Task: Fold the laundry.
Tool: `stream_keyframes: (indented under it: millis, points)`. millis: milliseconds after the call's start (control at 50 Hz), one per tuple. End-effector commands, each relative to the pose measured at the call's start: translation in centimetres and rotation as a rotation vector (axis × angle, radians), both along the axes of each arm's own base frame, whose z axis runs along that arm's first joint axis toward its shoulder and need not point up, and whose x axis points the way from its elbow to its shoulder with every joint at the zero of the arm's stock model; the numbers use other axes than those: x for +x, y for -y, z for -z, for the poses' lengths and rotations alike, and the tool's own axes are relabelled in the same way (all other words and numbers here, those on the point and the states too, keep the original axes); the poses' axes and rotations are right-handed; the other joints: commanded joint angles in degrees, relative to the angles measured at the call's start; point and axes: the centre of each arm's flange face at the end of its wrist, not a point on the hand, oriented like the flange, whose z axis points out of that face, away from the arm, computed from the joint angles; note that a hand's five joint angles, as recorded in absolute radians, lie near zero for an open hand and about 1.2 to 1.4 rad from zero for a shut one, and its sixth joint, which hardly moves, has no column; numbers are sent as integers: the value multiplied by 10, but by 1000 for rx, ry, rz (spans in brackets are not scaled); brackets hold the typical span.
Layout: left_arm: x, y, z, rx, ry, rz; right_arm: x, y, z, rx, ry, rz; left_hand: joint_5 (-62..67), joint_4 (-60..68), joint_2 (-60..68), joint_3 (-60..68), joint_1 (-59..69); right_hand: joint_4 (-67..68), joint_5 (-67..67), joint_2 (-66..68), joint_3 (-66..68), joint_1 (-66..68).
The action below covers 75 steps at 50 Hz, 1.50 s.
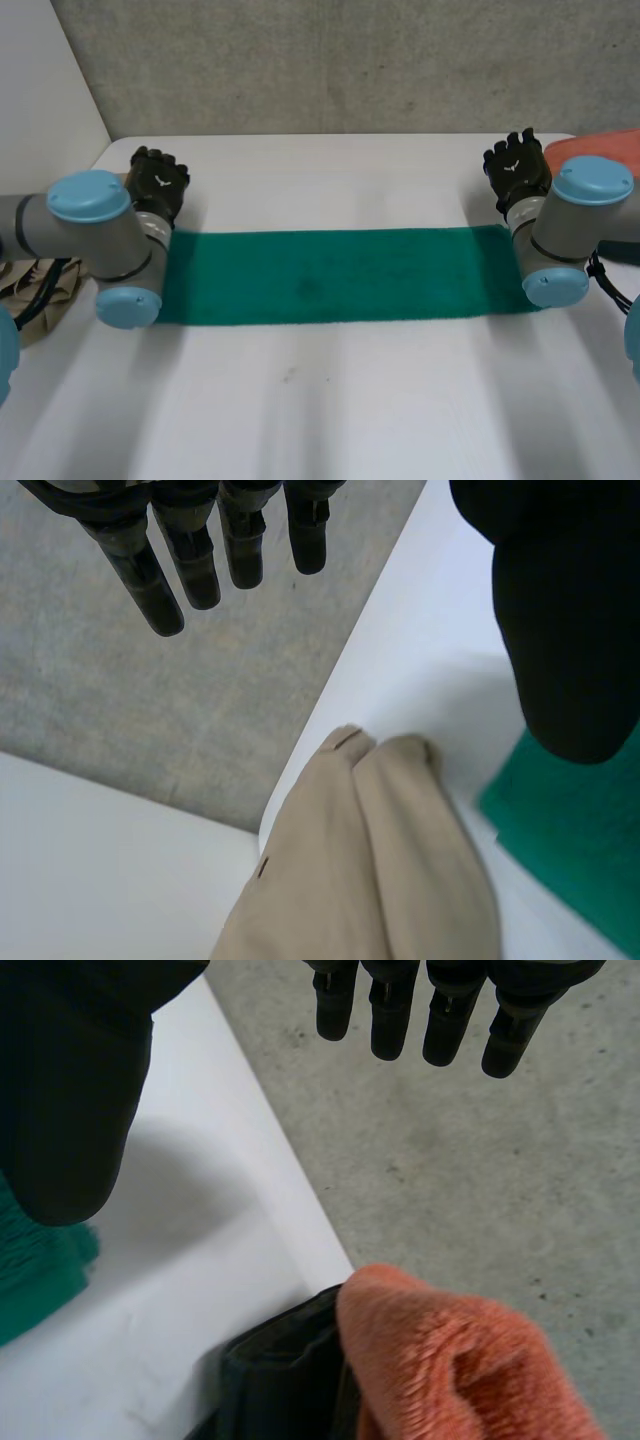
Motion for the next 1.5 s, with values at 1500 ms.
stream_keyframes:
  millis: [1500]
  points:
    - [8, -115, -73, 73, -317, 205, 99, -182, -59, -152, -178, -712, -29, -20, -26, -24, -8, 680, 676, 676, 679, 669]
